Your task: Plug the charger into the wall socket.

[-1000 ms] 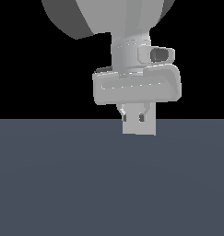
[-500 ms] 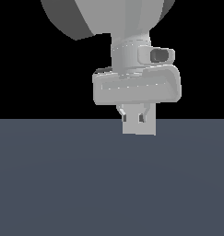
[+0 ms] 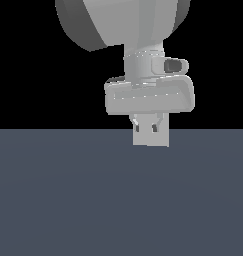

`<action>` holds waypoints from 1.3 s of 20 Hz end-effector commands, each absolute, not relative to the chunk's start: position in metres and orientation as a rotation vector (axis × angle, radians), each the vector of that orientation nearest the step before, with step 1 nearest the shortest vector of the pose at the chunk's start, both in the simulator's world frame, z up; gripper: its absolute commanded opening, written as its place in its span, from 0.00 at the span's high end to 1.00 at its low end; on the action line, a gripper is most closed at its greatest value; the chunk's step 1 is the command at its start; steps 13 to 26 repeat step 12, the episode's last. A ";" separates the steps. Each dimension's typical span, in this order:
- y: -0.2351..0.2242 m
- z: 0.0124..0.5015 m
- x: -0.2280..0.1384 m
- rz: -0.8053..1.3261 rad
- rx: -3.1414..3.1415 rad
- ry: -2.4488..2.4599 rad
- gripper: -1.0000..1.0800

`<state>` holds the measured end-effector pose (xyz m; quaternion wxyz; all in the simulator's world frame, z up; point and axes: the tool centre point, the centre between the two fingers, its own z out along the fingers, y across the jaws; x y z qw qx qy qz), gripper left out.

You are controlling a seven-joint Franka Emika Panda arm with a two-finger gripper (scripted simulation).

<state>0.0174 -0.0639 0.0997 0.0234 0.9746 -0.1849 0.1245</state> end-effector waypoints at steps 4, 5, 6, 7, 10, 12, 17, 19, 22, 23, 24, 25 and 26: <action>-0.071 0.100 0.036 0.386 3.017 -0.573 1.00; -0.072 0.100 0.038 0.386 3.017 -0.573 1.00; -0.073 0.100 0.040 0.386 3.017 -0.573 1.00; -0.074 0.100 0.041 0.386 3.017 -0.573 1.00; -0.074 0.100 0.044 0.387 3.017 -0.572 1.00; -0.074 0.100 0.044 0.387 3.016 -0.572 1.00; -0.074 0.100 0.044 0.387 3.016 -0.572 1.00; -0.074 0.100 0.044 0.387 3.016 -0.572 1.00; -0.074 0.100 0.044 0.387 3.016 -0.572 1.00; -0.074 0.100 0.044 0.387 3.016 -0.572 1.00; -0.074 0.100 0.044 0.387 3.016 -0.572 1.00; -0.074 0.100 0.044 0.387 3.016 -0.572 1.00; -0.074 0.100 0.044 0.387 3.016 -0.572 1.00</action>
